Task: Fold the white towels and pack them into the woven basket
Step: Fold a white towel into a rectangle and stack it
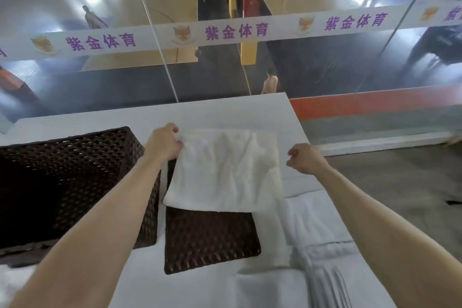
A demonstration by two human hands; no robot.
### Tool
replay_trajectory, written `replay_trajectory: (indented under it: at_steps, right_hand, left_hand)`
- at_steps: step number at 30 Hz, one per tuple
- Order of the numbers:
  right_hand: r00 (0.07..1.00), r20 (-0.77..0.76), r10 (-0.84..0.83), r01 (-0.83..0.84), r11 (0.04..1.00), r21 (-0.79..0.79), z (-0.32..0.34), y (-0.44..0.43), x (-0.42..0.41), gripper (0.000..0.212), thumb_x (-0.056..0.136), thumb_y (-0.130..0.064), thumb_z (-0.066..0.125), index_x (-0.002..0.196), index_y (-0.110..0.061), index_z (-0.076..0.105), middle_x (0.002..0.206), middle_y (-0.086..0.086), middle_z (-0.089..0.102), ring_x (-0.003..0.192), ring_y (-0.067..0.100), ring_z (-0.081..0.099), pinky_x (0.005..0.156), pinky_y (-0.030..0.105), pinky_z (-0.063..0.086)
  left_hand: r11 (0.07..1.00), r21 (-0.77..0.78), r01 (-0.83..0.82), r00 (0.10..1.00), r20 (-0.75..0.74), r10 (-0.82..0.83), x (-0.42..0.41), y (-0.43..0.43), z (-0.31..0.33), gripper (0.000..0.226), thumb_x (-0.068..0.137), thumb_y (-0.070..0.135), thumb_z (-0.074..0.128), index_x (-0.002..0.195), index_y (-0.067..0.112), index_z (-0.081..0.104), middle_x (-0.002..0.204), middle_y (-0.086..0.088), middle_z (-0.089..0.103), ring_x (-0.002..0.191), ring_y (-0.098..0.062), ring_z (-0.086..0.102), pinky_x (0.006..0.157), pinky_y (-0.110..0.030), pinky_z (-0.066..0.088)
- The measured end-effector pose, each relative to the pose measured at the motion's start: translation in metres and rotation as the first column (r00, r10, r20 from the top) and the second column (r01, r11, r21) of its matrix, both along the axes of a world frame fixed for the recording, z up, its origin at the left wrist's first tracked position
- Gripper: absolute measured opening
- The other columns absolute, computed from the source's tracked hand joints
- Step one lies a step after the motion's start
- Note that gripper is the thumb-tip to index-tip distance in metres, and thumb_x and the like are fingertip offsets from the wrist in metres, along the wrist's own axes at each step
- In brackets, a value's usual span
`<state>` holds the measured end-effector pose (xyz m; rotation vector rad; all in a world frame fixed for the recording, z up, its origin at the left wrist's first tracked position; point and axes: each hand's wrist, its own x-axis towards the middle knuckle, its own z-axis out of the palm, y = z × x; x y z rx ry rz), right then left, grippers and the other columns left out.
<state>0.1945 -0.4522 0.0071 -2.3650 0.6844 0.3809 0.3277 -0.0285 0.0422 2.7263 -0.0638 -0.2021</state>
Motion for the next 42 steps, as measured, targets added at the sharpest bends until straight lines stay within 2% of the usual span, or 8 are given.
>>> replay_trajectory:
  at_steps: [4, 10, 15, 21, 27, 32, 36, 42]
  right_hand:
    - [0.990, -0.141, 0.028, -0.022, 0.999, 0.042, -0.070, 0.039, -0.036, 0.029, 0.084, -0.022, 0.077, 0.112, -0.013, 0.073, 0.083, 0.005, 0.077, 0.060, 0.019, 0.077, 0.069, 0.039, 0.067]
    - [0.988, -0.122, -0.096, 0.103, 0.993, 0.050, -0.106, 0.075, -0.048, 0.061, 0.094, -0.020, 0.072, 0.147, -0.014, 0.043, 0.102, 0.004, 0.066, 0.061, 0.021, 0.075, 0.044, 0.031, 0.057]
    - [0.933, -0.354, -0.066, 0.092, 0.994, 0.056, -0.106, 0.069, -0.030, 0.027, 0.093, -0.022, 0.061, 0.113, -0.006, 0.053, 0.092, 0.006, 0.074, 0.056, 0.018, 0.076, 0.050, 0.028, 0.054]
    - [0.865, -0.501, 0.020, 0.090, 0.977, 0.194, -0.104, 0.038, -0.002, 0.020, 0.097, -0.010, 0.060, 0.113, 0.001, 0.060, 0.094, 0.019, 0.077, 0.072, 0.031, 0.080, 0.045, 0.029, 0.044]
    - [0.973, -0.121, -0.196, 0.220, 0.948, 0.229, -0.058, 0.001, 0.035, 0.028, 0.095, -0.018, 0.076, 0.118, -0.008, 0.065, 0.084, 0.014, 0.076, 0.066, 0.029, 0.076, 0.079, 0.046, 0.067]
    - [0.966, 0.233, -0.112, 0.010, 0.917, 0.399, 0.009, -0.022, 0.055, 0.056, 0.079, -0.018, 0.094, 0.126, -0.033, 0.068, 0.093, 0.005, 0.066, 0.077, 0.022, 0.068, 0.079, 0.033, 0.061]
    - [0.946, 0.298, 0.127, -0.134, 0.991, 0.003, 0.033, -0.028, 0.056, 0.052, 0.077, -0.003, 0.088, 0.121, -0.027, 0.076, 0.103, -0.001, 0.072, 0.094, 0.022, 0.068, 0.070, 0.024, 0.051]
    - [0.825, 0.537, 0.177, -0.025, 0.961, -0.277, 0.071, -0.029, 0.038, 0.015, 0.100, -0.017, 0.069, 0.113, -0.015, 0.075, 0.113, 0.004, 0.056, 0.095, 0.030, 0.060, 0.084, 0.038, 0.048]
  left_hand:
    - [0.997, 0.078, 0.022, 0.942, -0.334, 0.006, -0.039, 0.014, -0.100, 0.051, 0.103, 0.038, 0.068, 0.146, 0.013, 0.053, 0.143, -0.009, 0.061, 0.121, -0.029, 0.062, 0.097, -0.042, 0.054]
    - [0.978, 0.084, -0.190, 0.848, -0.488, 0.207, -0.080, 0.045, -0.190, 0.067, 0.106, 0.034, 0.063, 0.160, 0.012, 0.031, 0.151, -0.018, 0.052, 0.127, -0.041, 0.059, 0.103, -0.052, 0.055]
    - [0.919, 0.145, -0.367, 0.777, -0.495, 0.389, -0.083, 0.056, -0.207, 0.084, 0.107, 0.040, 0.061, 0.169, 0.003, 0.018, 0.163, -0.022, 0.043, 0.136, -0.043, 0.056, 0.103, -0.047, 0.055]
    - [0.838, -0.032, -0.545, 0.653, -0.642, 0.401, -0.061, 0.046, -0.179, 0.038, 0.104, 0.014, 0.065, 0.137, -0.001, 0.057, 0.105, -0.017, 0.073, 0.075, -0.027, 0.075, 0.060, -0.034, 0.055]
    - [0.506, -0.554, -0.661, 0.749, -0.532, 0.396, -0.007, 0.037, -0.106, 0.025, 0.105, 0.009, 0.065, 0.123, 0.016, 0.050, 0.113, -0.021, 0.070, 0.067, -0.027, 0.077, 0.051, -0.032, 0.057]
    - [0.296, -0.798, -0.524, 0.844, -0.441, 0.305, 0.025, 0.023, -0.036, 0.020, 0.103, 0.008, 0.072, 0.119, -0.003, 0.071, 0.119, -0.026, 0.076, 0.092, -0.031, 0.081, 0.088, -0.037, 0.067]
    - [0.501, -0.819, -0.279, 0.960, -0.236, 0.149, 0.021, 0.023, -0.001, 0.040, 0.089, -0.002, 0.084, 0.127, 0.009, 0.075, 0.113, -0.015, 0.082, 0.110, -0.024, 0.079, 0.102, -0.035, 0.060]
    - [0.711, -0.690, -0.135, 0.956, 0.099, 0.278, 0.016, 0.028, 0.032, 0.019, 0.101, 0.025, 0.075, 0.119, 0.019, 0.075, 0.090, -0.002, 0.083, 0.085, -0.021, 0.080, 0.092, -0.046, 0.064]
